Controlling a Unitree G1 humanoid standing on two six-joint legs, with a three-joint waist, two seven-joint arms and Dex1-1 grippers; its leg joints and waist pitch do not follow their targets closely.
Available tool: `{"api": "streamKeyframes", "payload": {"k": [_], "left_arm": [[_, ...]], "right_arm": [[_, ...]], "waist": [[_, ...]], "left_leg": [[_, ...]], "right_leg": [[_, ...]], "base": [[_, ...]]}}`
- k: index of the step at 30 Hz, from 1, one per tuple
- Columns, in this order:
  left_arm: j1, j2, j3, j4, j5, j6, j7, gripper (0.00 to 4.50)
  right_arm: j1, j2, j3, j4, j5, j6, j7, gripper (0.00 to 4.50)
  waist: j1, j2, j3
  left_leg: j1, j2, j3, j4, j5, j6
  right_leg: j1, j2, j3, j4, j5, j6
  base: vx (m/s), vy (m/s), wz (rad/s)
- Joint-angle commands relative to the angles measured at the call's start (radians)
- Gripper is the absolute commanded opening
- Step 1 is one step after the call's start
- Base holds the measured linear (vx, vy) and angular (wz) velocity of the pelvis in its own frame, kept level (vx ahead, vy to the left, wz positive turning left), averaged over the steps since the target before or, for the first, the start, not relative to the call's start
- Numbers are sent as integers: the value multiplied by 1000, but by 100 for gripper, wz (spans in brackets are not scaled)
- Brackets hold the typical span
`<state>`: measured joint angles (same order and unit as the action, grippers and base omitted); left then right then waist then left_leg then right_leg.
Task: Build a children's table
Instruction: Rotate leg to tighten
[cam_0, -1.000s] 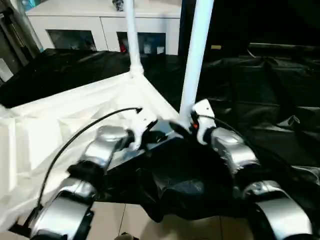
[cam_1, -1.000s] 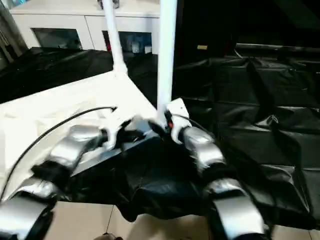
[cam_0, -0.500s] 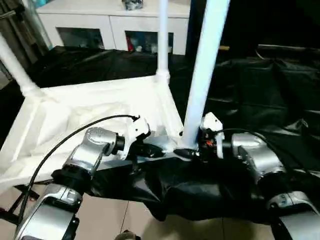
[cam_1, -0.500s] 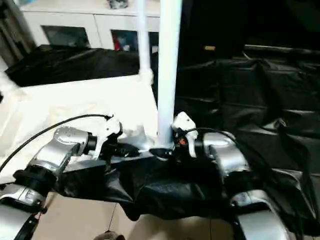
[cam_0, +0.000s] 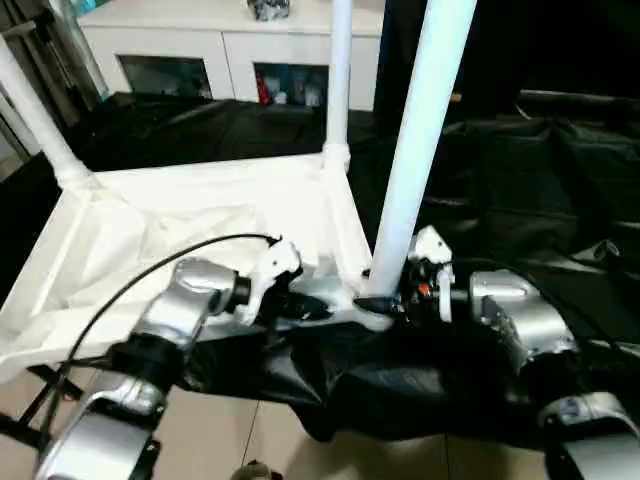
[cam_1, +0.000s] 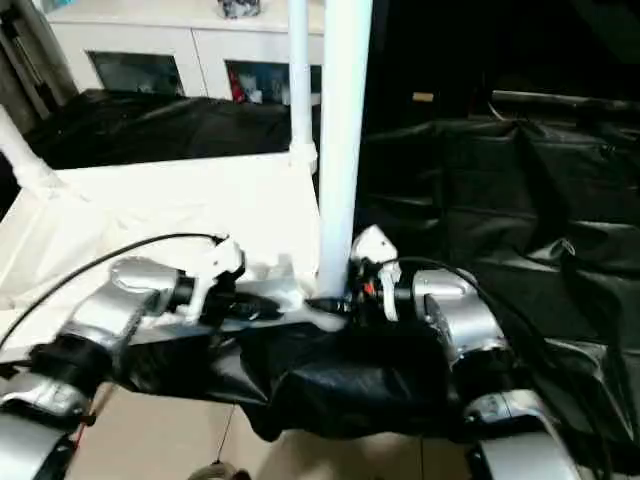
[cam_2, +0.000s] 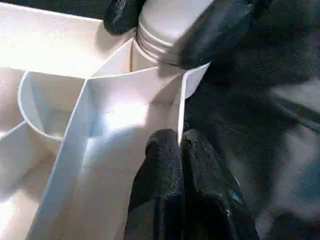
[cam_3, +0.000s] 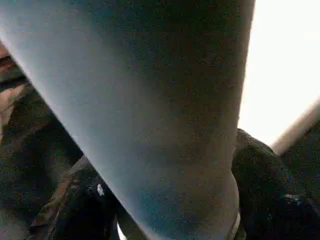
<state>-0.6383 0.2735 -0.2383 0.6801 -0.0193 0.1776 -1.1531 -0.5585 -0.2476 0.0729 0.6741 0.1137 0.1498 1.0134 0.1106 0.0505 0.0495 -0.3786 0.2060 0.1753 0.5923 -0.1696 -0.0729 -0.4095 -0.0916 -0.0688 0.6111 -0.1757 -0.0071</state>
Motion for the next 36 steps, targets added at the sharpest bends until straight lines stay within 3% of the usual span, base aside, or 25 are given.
{"api": "streamKeyframes", "payload": {"k": [1, 3, 5, 6, 9, 12, 13, 15, 20, 21, 24, 27, 29, 32, 33, 36], "left_arm": [[-80, -78, 37, 49, 14, 2, 201, 0], [-112, -109, 57, 92, 18, 1, 289, 0], [-122, -120, 62, 103, 22, 1, 318, 0], [-141, -143, 73, 120, 22, 11, 368, 0], [-157, -172, 80, 139, 28, 8, 421, 0], [-154, -185, 74, 133, 23, 3, 405, 0], [-153, -187, 73, 133, 22, 1, 396, 0], [-143, -183, 64, 125, 17, -21, 349, 0], [-103, -153, 36, 74, 0, -43, 222, 0], [-80, -127, 23, 45, -10, -42, 156, 0], [-63, -105, 16, 26, -15, -54, 110, 0], [-45, -77, 15, 7, -23, -62, 52, 0], [-37, -55, 15, -4, -26, -63, 18, 0], [-30, -36, 18, -13, -26, -61, -8, 0], [-26, -24, 17, -18, -28, -57, -23, 0], [-18, -4, 11, -36, -37, -37, -67, 0]], "right_arm": [[-15, 102, 58, 90, -50, -11, -159, 269], [-30, 141, 41, 130, -62, 0, -257, 269], [-36, 160, 35, 143, -65, 12, -298, 268], [-56, 200, 20, 180, -72, 26, -396, 268], [-95, 252, -7, 249, -86, 37, -548, 268], [-118, 271, -23, 282, -75, 11, -561, 268], [-124, 275, -30, 289, -69, 8, -559, 303], [-137, 271, -38, 295, -59, -1, -530, 337], [-137, 235, -10, 269, -71, -54, -427, 343], [-118, 197, 20, 219, -50, -80, -271, 343], [-98, 160, 47, 176, -41, -102, -157, 343], [-71, 114, 67, 125, -26, -114, -27, 343], [-53, 87, 69, 92, -6, -106, 55, 343], [-40, 63, 71, 74, 2, -91, 118, 343], [-28, 47, 80, 57, 8, -77, 164, 319], [-1, 18, 97, 9, 28, -37, 246, 307]], "waist": [[-6, -3, -60], [-14, -5, -53], [-15, -6, -55], [-17, 1, -56], [-21, 2, -58], [-24, 2, -63], [-24, 1, -64], [-24, 2, -65], [-23, 1, -69], [-23, -2, -68], [-18, -4, -69], [-15, -3, -68], [-12, -9, -64], [-11, -7, -60], [-9, -10, -60], [-1, -13, -62]], "left_leg": [[18, 17, -4, -79, -308, 1], [31, 13, -7, -81, -374, -21], [30, 12, -9, -82, -369, -14], [27, 13, -9, -84, -355, -16], [25, 13, -10, -86, -345, -17], [18, 12, -8, -84, -321, -1], [17, 12, -7, -83, -313, 3], [14, 13, -7, -82, -287, 13], [12, 15, -4, -79, -258, 30], [10, 15, -3, -77, -245, 44], [10, 18, 1, -72, -221, 67], [10, 20, 0, -73, -229, 74], [14, 23, 1, -77, -264, 69], [15, 25, -1, -81, -292, 54], [16, 24, -1, -82, -291, 50], [16, 26, -2, -82, -272, 52]], "right_leg": [[49, -52, 35, -84, -304, -217], [41, -53, 33, -101, -450, -175], [43, -56, 35, -105, -472, -157], [42, -54, 37, -103, -448, -157], [43, -51, 36, -97, -382, -174], [49, -50, 36, -91, -315, -187], [51, -50, 36, -90, -300, -191], [54, -49, 36, -83, -246, -206], [58, -49, 35, -75, -174, -233], [62, -49, 34, -73, -149, -244], [61, -48, 33, -69, -116, -260], [62, -49, 33, -69, -135, -262], [58, -50, 35, -76, -198, -255], [53, -51, 37, -79, -253, -246], [54, -51, 37, -80, -259, -244], [55, -53, 38, -78, -257, -235]], "base": [[0, 0, 0], [0, 0, 0], [0, 0, 0], [0, 0, 0], [0, 0, 0], [0, 0, 0], [0, 0, 0], [0, 0, 0], [0, 0, 0], [0, 0, 0], [0, 0, 0], [0, 0, 0], [0, 0, 0], [0, 0, 0], [0, 0, 0], [0, 0, 0]]}}
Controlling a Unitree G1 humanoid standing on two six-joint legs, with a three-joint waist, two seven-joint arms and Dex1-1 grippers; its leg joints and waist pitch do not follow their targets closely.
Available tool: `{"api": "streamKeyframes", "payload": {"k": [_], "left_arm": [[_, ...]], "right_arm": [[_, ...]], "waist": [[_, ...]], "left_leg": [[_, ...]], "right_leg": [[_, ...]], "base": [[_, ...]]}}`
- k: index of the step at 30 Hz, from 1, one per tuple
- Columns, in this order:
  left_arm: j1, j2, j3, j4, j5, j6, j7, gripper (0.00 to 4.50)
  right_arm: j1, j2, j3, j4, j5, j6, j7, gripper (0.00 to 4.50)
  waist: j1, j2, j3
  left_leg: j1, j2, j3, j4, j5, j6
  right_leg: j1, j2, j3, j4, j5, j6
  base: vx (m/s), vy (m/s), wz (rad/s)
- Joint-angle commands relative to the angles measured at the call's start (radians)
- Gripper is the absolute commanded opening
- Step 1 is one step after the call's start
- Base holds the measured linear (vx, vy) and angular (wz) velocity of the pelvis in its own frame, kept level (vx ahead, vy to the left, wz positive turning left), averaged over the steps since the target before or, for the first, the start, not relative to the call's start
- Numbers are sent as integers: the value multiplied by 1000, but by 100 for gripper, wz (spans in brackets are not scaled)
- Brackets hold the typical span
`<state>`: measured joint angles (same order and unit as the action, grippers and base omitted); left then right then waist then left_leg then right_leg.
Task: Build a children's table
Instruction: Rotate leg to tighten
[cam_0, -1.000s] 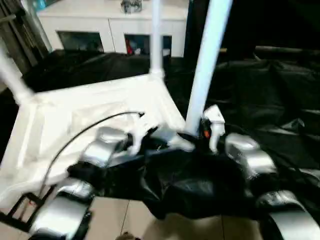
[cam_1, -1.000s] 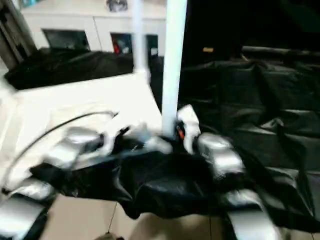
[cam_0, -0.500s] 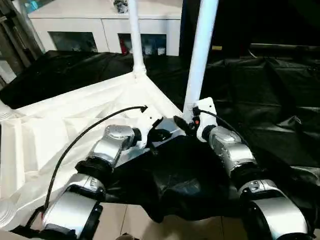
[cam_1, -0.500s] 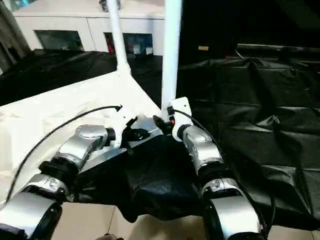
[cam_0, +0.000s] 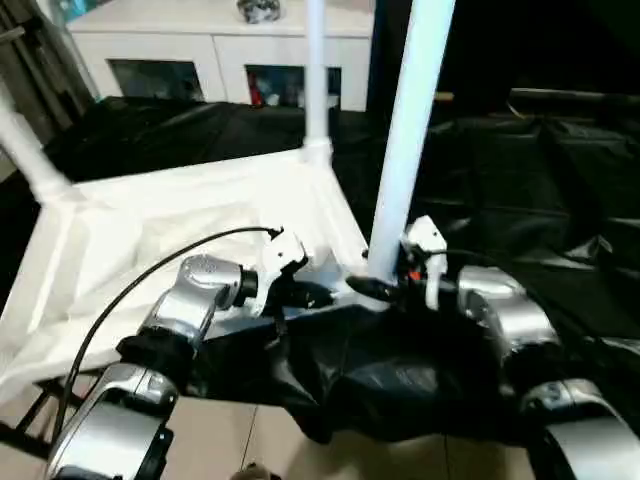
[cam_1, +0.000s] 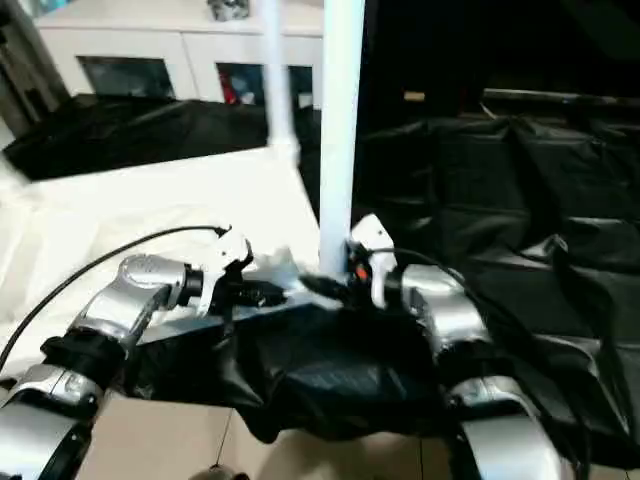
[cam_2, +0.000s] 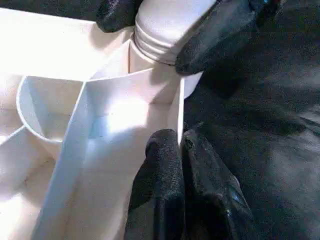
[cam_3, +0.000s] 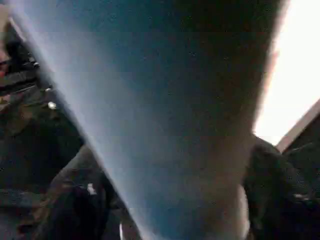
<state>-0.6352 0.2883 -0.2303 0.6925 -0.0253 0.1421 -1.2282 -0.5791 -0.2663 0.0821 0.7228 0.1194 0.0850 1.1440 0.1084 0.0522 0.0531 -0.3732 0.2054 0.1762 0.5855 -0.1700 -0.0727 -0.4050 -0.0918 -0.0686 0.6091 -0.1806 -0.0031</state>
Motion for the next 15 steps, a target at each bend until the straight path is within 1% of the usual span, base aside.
{"api": "streamKeyframes", "payload": {"k": [1, 2, 3, 5, 8, 9, 13, 14, 15], "left_arm": [[-20, -17, 3, -51, -32, 1, 2, 0], [-19, -11, 1, -56, -33, 8, -10, 0], [-17, -7, -1, -61, -35, 14, -22, 0], [-12, -3, -1, -71, -35, 22, -40, 0], [-8, -4, -1, -78, -35, 29, -41, 0], [-8, -6, 0, -79, -35, 31, -36, 0], [-10, -20, 3, -75, -32, 35, 6, 0], [-11, -25, 6, -73, -30, 37, 19, 0], [-13, -29, 9, -70, -29, 38, 29, 0]], "right_arm": [[22, 33, 90, -45, 24, 34, 125, 307], [27, 27, 96, -54, 26, 41, 141, 282], [30, 23, 100, -59, 27, 44, 150, 275], [36, 20, 100, -71, 29, 54, 167, 269], [41, 22, 98, -82, 32, 64, 175, 264], [43, 24, 97, -86, 35, 69, 173, 264], [53, 33, 98, -106, 34, 85, 153, 264], [55, 38, 96, -106, 33, 87, 142, 264], [56, 43, 93, -105, 32, 89, 131, 264]], "waist": [[3, -14, -66], [5, -15, -66], [7, -15, -68], [8, -16, -66], [9, -15, -67], [9, -13, -66], [10, -15, -66], [10, -12, -66], [10, -12, -66]], "left_leg": [[10, 27, -3, -74, -262, 54], [10, 27, -1, -73, -252, 58], [10, 26, -1, -71, -241, 59], [8, 26, -1, -71, -229, 60], [9, 26, -1, -72, -232, 57], [9, 26, -1, -72, -238, 55], [10, 25, -2, -73, -240, 50], [9, 25, -1, -73, -243, 47], [10, 25, -2, -73, -245, 45]], "right_leg": [[50, -52, 39, -74, -240, -241], [48, -52, 39, -73, -220, -247], [49, -53, 39, -71, -207, -252], [49, -52, 38, -70, -197, -254], [49, -53, 38, -71, -203, -255], [49, -54, 38, -71, -214, -252], [49, -54, 38, -73, -230, -243], [48, -53, 38, -74, -231, -241], [48, -53, 38, -74, -231, -241]], "base": [[0, 0, 0], [0, 0, 0], [0, 0, 0], [0, 0, 0], [0, 0, 0], [0, 0, 0], [0, 0, 0], [0, 0, 0], [0, 0, 0]]}}
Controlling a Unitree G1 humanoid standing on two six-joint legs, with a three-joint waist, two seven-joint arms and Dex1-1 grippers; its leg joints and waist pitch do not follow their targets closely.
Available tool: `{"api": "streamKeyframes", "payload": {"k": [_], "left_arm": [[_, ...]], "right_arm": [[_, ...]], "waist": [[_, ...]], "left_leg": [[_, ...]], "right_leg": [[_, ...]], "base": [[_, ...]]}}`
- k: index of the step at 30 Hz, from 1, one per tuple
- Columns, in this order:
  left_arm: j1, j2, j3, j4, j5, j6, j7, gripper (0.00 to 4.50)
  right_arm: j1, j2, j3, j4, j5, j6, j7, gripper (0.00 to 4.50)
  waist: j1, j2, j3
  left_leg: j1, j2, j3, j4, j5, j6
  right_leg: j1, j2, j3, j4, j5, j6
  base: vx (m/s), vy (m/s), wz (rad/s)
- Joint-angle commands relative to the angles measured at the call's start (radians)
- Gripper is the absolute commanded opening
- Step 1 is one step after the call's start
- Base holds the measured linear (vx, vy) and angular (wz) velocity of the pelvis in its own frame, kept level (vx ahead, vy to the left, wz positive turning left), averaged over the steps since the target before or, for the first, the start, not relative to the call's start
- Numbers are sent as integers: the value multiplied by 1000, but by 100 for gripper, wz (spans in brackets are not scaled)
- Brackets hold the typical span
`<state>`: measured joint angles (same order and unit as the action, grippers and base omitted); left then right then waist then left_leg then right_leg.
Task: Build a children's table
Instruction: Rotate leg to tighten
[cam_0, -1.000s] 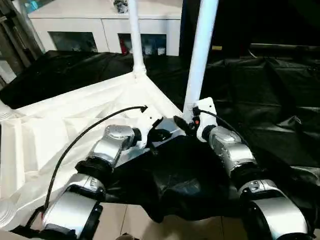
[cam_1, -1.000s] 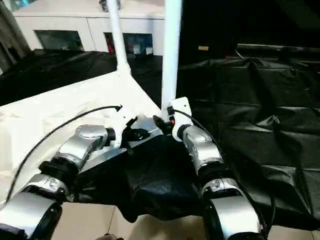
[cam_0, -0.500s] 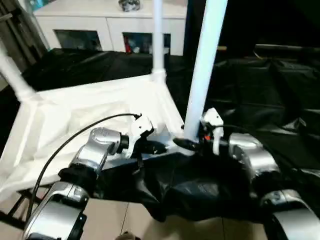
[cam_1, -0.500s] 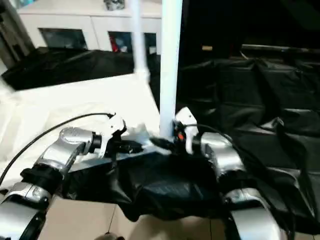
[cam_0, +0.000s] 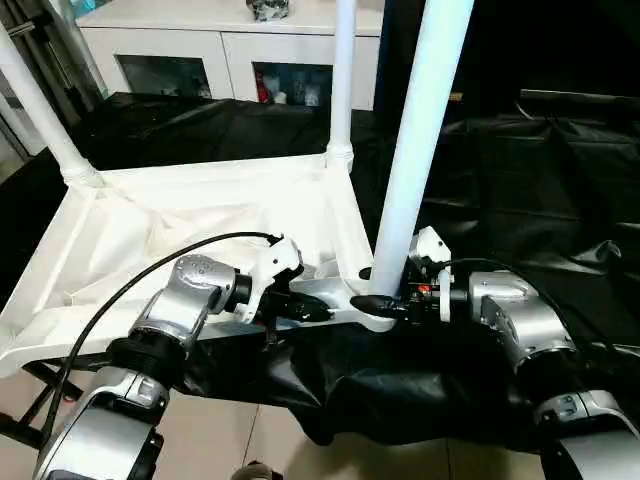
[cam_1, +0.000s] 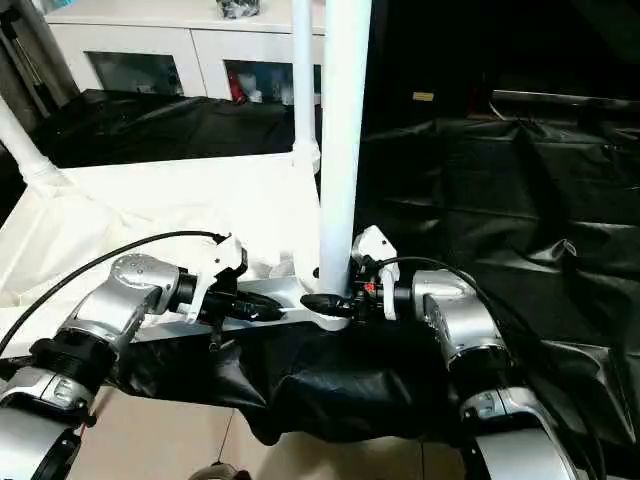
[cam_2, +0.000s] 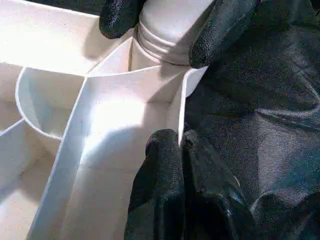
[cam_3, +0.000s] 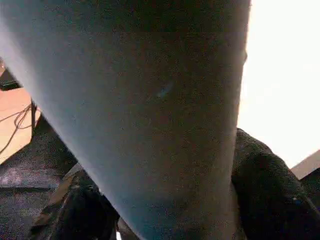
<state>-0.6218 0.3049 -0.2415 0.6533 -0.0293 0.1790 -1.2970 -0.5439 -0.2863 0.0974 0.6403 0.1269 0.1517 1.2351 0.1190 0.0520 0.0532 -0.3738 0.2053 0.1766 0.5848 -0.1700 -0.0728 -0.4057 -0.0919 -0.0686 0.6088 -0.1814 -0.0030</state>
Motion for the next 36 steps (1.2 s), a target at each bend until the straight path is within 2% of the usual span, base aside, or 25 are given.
{"api": "streamKeyframes", "payload": {"k": [1, 2, 3, 4, 5, 6, 7, 8, 10, 13, 14, 15, 16, 17, 20, 21, 24, 27, 29, 30, 31, 34, 36], "left_arm": [[-30, -51, 24, -25, -19, 3, 118, 0], [-35, -58, 28, -19, -12, 5, 141, 0], [-54, -83, 41, 6, 4, 12, 217, 0], [-63, -96, 48, 18, 11, 17, 256, 0], [-67, -102, 51, 23, 13, 20, 271, 0], [-88, -135, 61, 48, 23, 32, 345, 0], [-95, -148, 65, 55, 25, 37, 370, 0], [-100, -158, 68, 61, 27, 41, 390, 0], [-112, -182, 75, 73, 33, 44, 446, 0], [-118, -208, 77, 72, 37, 48, 492, 0], [-117, -211, 75, 70, 40, 46, 495, 0], [-113, -217, 69, 68, 47, 39, 498, 0], [-112, -219, 66, 67, 50, 36, 497, 0], [-106, -217, 63, 61, 48, 33, 482, 0], [-94, -206, 56, 45, 41, 33, 450, 0], [-90, -200, 53, 41, 40, 28, 435, 0], [-78, -176, 38, 24, 31, 19, 368, 0], [-59, -132, 11, -4, 17, 7, 262, 0], [-56, -124, 8, -9, 16, 5, 246, 0], [-48, -105, 1, -25, 6, 7, 199, 0], [-47, -103, -1, -28, 5, 7, 192, 0], [-37, -75, -10, -47, -6, 6, 125, 0], [-35, -63, -13, -52, -9, 6, 92, 0]], "right_arm": [[19, 73, 71, -13, 16, 17, 8, 264], [17, 84, 62, -1, 6, 11, -30, 264], [-5, 125, 37, 63, -34, 0, -191, 264], [-16, 145, 26, 95, -53, -6, -269, 264], [-21, 153, 21, 110, -60, -10, -302, 264], [-48, 198, -9, 183, -83, -20, -468, 263], [-57, 213, -20, 204, -84, -19, -516, 263], [-64, 225, -30, 219, -84, -16, -556, 263], [-82, 255, -48, 254, -85, -5, -648, 263], [-111, 291, -73, 301, -83, 3, -754, 263], [-116, 298, -72, 307, -87, -6, -763, 263], [-126, 312, -73, 323, -90, -29, -756, 263], [-131, 319, -75, 331, -88, -42, -746, 319], [-135, 323, -81, 332, -79, -47, -731, 319], [-146, 323, -95, 331, -55, -46, -692, 341], [-147, 318, -91, 327, -53, -52, -674, 341], [-142, 290, -65, 298, -58, -76, -607, 378], [-106, 227, -15, 215, -41, -114, -394, 378], [-100, 215, -8, 204, -40, -122, -356, 378], [-77, 178, 19, 162, -33, -118, -257, 378], [-74, 172, 23, 155, -31, -116, -242, 378], [-36, 108, 60, 79, -13, -77, -93, 378], [-18, 79, 72, 47, -4, -56, -29, 378]], "waist": [[0, -12, -66], [-2, -11, -65], [-2, -8, -63], [-10, -5, -60], [-15, -9, -57], [-22, -8, -56], [-24, -5, -57], [-28, -6, -57], [-33, -7, -58], [-32, -6, -65], [-32, -6, -65], [-31, -6, -68], [-31, -6, -68], [-30, -9, -67], [-31, -6, -64], [-32, -4, -63], [-35, -2, -65], [-31, -2, -70], [-27, 1, -72], [-25, 5, -73], [-22, 2, -73], [-17, 1, -71], [-10, -1, -67]], "left_leg": [[10, 25, -3, -73, -246, 44], [10, 26, -3, -74, -251, 38], [12, 24, -4, -75, -264, 30], [11, 24, -3, -77, -270, 16], [16, 20, -8, -81, -313, -4], [17, 17, -8, -82, -323, -19], [20, 17, -10, -81, -331, -25], [21, 17, -11, -83, -340, -28], [18, 16, -10, -82, -332, -13], [14, 15, -6, -78, -282, 6], [14, 15, -6, -78, -282, 6], [11, 15, -5, -76, -263, 14], [10, 15, -5, -76, -261, 17], [10, 14, -4, -76, -257, 23], [12, 15, -4, -78, -281, 25], [11, 16, -6, -80, -289, 23], [10, 17, -6, -80, -292, 21], [7, 18, -2, -73, -243, 47], [6, 20, -1, -68, -207, 67], [9, 20, 0, -67, -204, 72], [8, 20, 1, -65, -202, 80], [8, 22, 0, -67, -213, 85], [12, 24, -1, -71, -251, 76]], "right_leg": [[49, -53, 38, -74, -231, -241], [47, -54, 39, -74, -237, -239], [47, -54, 38, -77, -264, -233], [41, -55, 41, -78, -278, -231], [46, -57, 36, -87, -359, -209], [42, -57, 38, -90, -396, -193], [40, -58, 38, -91, -408, -190], [40, -57, 38, -93, -417, -185], [42, -54, 39, -94, -380, -187], [46, -51, 39, -85, -277, -206], [46, -51, 39, -85, -277, -206], [48, -50, 39, -80, -234, -216], [49, -51, 38, -79, -226, -218], [50, -50, 38, -80, -219, -223], [50, -51, 37, -83, -255, -218], [50, -51, 37, -84, -265, -215], [52, -50, 37, -82, -245, -219], [58, -47, 35, -72, -140, -247], [57, -47, 34, -64, -73, -272], [57, -47, 33, -63, -62, -283], [59, -46, 34, -62, -50, -288], [60, -47, 32, -63, -68, -291], [57, -48, 34, -71, -147, -277]], "base": [[0, 0, 0], [0, 0, 0], [0, 0, 0], [0, 0, 0], [0, 0, 0], [0, 0, 0], [0, 0, 0], [0, 0, 0], [0, 0, 0], [0, 0, 0], [0, 0, 0], [0, 0, 0], [0, 0, 0], [0, 0, 0], [0, 0, 0], [0, 0, 0], [0, 0, 0], [0, 0, 0], [0, 0, 0], [0, 0, 0], [0, 0, 0], [0, 0, 0], [0, 0, 0]]}}
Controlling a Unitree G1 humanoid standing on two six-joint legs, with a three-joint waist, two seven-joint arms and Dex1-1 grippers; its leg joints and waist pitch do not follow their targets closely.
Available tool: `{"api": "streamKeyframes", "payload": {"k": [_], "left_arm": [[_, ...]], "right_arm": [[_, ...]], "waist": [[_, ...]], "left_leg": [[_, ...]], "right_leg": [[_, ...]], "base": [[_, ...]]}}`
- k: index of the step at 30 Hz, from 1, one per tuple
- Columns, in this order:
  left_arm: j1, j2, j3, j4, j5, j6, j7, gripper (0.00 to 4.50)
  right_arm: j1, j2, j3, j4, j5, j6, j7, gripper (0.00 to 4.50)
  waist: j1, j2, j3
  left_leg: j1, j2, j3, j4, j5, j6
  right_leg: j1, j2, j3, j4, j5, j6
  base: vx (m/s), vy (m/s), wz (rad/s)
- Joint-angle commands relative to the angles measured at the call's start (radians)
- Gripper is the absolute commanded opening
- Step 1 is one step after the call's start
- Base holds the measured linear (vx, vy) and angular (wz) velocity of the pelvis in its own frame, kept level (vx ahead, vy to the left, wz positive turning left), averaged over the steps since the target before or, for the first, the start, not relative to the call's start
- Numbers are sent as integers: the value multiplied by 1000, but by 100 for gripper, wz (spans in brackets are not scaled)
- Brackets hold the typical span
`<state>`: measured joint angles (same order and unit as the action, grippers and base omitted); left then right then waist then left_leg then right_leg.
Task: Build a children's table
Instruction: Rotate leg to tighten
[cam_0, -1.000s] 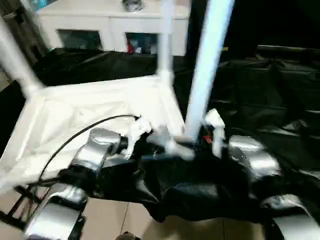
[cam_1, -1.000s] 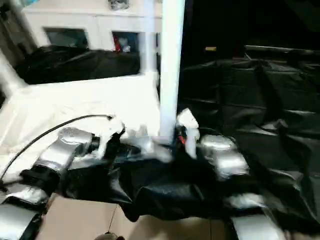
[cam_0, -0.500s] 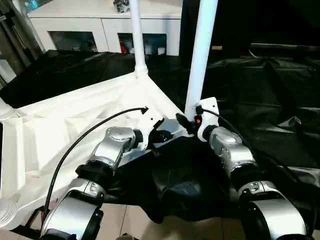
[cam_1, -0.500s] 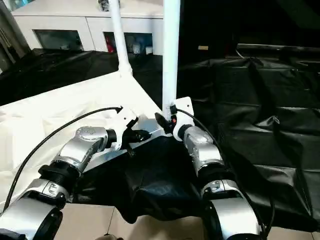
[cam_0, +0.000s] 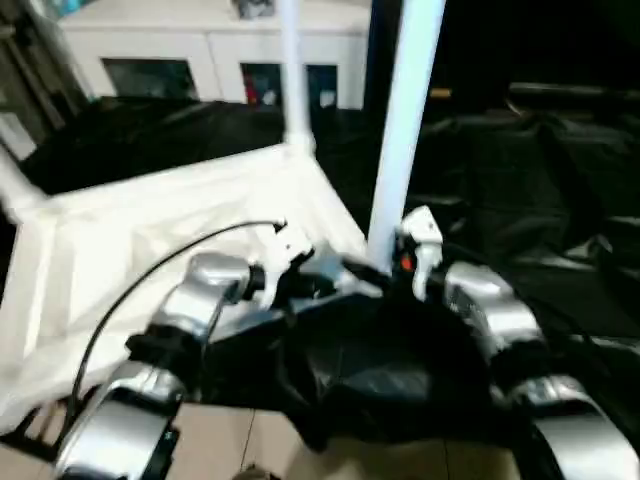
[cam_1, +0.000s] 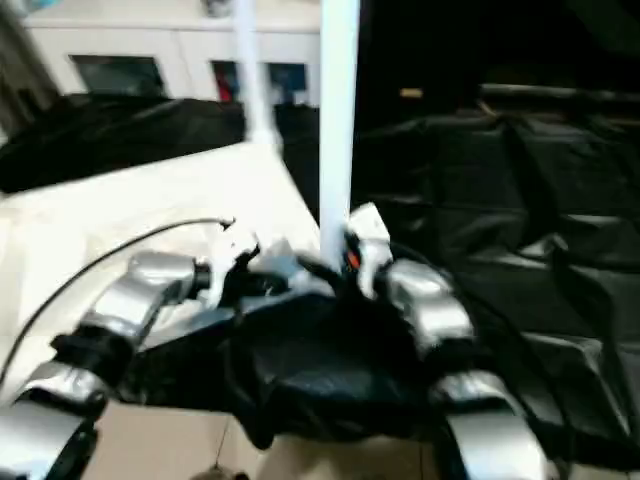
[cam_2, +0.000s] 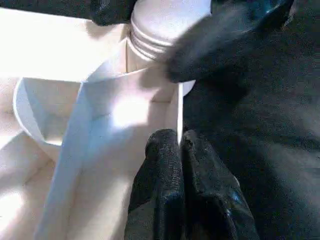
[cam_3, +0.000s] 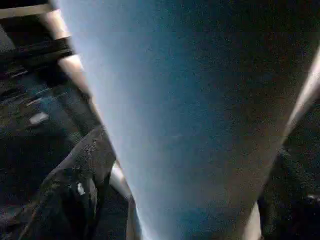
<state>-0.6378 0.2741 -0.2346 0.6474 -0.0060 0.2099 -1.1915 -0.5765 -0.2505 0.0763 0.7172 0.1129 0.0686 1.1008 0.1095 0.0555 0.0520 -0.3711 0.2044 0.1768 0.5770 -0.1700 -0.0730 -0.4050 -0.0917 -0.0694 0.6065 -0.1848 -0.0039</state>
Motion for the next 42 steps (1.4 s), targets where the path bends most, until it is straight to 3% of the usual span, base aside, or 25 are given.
{"api": "streamKeyframes", "payload": {"k": [1, 6, 13, 20, 24, 27, 31, 35, 37, 39, 42], "left_arm": [[-18, -28, -21, -47, -34, -25, -26, 0], [-25, -6, -13, -45, -41, -24, -59, 0], [-17, 11, -16, -59, -45, -12, -97, 0], [-2, 4, -16, -73, -42, -3, -88, 0], [-14, -36, 10, -41, -22, -10, 35, 0], [-35, -70, 25, -5, 3, -1, 143, 0], [-78, -146, 62, 59, 24, 9, 340, 0], [-88, -193, 65, 54, 23, 3, 393, 0], [-84, -200, 62, 45, 20, -4, 388, 0], [-77, -201, 56, 32, 19, -10, 373, 0], [-59, -186, 44, 13, 12, -24, 317, 0]], "right_arm": [[21, 34, 96, -40, 14, 33, 126, 378], [46, -9, 113, -82, 15, 62, 205, 364], [57, -17, 116, -120, 38, 101, 236, 307], [77, -2, 121, -142, 34, 131, 224, 270], [58, 60, 81, -69, -10, 92, 14, 262], [21, 117, 38, 26, -53, 76, -220, 260], [-35, 204, -37, 151, -57, 102, -525, 259], [-79, 262, -68, 223, -52, 103, -650, 259], [-83, 272, -66, 227, -48, 93, -617, 259], [-88, 278, -70, 232, -42, 85, -605, 315], [-100, 267, -68, 240, -51, 63, -587, 337]], "waist": [[1, -5, -66], [8, -6, -66], [10, -7, -70], [13, -8, -68], [9, -7, -64], [-8, -7, -57], [-23, -5, -57], [-21, -4, -66], [-22, -3, -68], [-20, -2, -70], [-21, -4, -67]], "left_leg": [[10, 25, -1, -64, -256, 72], [11, 26, -3, -67, -262, 48], [9, 25, -2, -62, -216, 61], [9, 26, -3, -63, -226, 53], [9, 26, -2, -66, -239, 40], [12, 19, -8, -75, -310, -1], [20, 16, -9, -75, -327, -21], [11, 16, -7, -71, -273, 3], [8, 15, -7, -69, -250, 10], [6, 15, -4, -65, -227, 28], [6, 15, -3, -66, -246, 35]], "right_leg": [[56, -50, 36, -70, -159, -272], [53, -51, 39, -71, -197, -258], [55, -50, 37, -65, -129, -272], [54, -52, 37, -67, -162, -260], [50, -53, 38, -71, -193, -253], [51, -55, 36, -86, -347, -207], [41, -53, 39, -92, -377, -190], [49, -52, 39, -83, -265, -203], [51, -49, 38, -76, -206, -217], [54, -47, 37, -71, -138, -234], [55, -49, 36, -74, -162, -241]], "base": [[0, 0, 0], [0, 0, 0], [0, 0, 0], [0, 0, 0], [0, 0, 0], [0, 0, 0], [0, 0, 0], [0, 0, 0], [0, 0, 0], [0, 0, 0], [0, 0, 0]]}}
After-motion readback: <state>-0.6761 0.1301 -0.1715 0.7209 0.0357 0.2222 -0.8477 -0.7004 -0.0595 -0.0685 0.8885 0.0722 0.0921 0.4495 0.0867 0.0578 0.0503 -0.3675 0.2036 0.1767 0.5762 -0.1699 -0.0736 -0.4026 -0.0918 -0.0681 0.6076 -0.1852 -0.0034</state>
